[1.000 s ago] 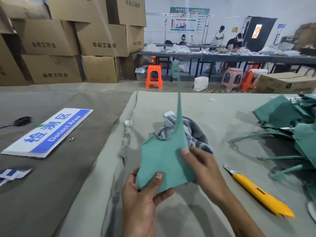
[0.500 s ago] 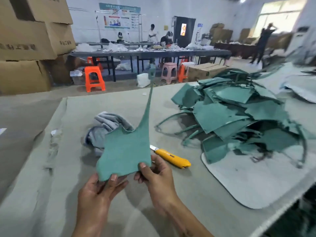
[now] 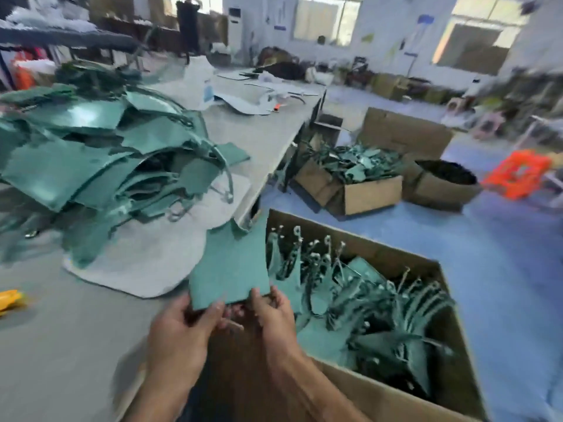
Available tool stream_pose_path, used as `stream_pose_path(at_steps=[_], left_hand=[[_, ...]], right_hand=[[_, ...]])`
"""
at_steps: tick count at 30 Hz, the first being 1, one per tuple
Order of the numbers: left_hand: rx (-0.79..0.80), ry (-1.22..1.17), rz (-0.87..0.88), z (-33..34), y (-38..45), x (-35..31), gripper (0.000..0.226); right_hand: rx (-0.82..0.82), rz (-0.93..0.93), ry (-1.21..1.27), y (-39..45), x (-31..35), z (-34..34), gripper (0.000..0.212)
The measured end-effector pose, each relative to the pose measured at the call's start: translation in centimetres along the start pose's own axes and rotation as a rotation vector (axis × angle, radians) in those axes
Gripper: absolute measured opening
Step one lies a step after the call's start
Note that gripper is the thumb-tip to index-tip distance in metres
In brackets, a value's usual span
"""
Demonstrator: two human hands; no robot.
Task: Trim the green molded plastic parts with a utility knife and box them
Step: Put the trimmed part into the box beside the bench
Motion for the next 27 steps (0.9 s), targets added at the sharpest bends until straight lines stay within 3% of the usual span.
stream_pose_path(at_steps=[3,8,14,21,24,27], left_hand=[[0.256,-0.054,-0.158,8.5,-0.3,2.6,0.022],[0.422,-0.284,-0.465,19.2,-2.9,6.0,0.03],[0.62,-0.223,-0.599,22.7,-5.8,7.1,0.02],[0.392,-0.259,-0.79,18.3,-4.6,10.0,0.013],[0.358,-0.218,-0.817,17.0,-4.9,10.6,0.013],[0.344,-0.207,-0.789,15.7,-4.9,9.1,0.012]], right_hand=[[-0.245,-0.043,0.02,0.3,2.5,-8.1,0.016],[-0.561,-0.098,0.16,-0.4,7.3,-19.9,0.012],[-0.703,-0.119,0.191,3.1,16.5,-26.8,0.019],[-0.7,-0.042,0.171,9.5,18.0,-25.9,0.034],[-0.568,0.126,-0.026,9.6,15.8,-24.7,0.047],[-0.42,0.197,-0.051,8.7,12.8,-24.4,0.036]])
Point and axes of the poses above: each hand's wrist, its own y-axis towards the middle knuckle, its own z-axis out of the palm, x = y × z, the point moved 4 cm from there along y, towards the middle knuckle, and after that the axes turned 6 degrees about x, right-handed, at the moved point
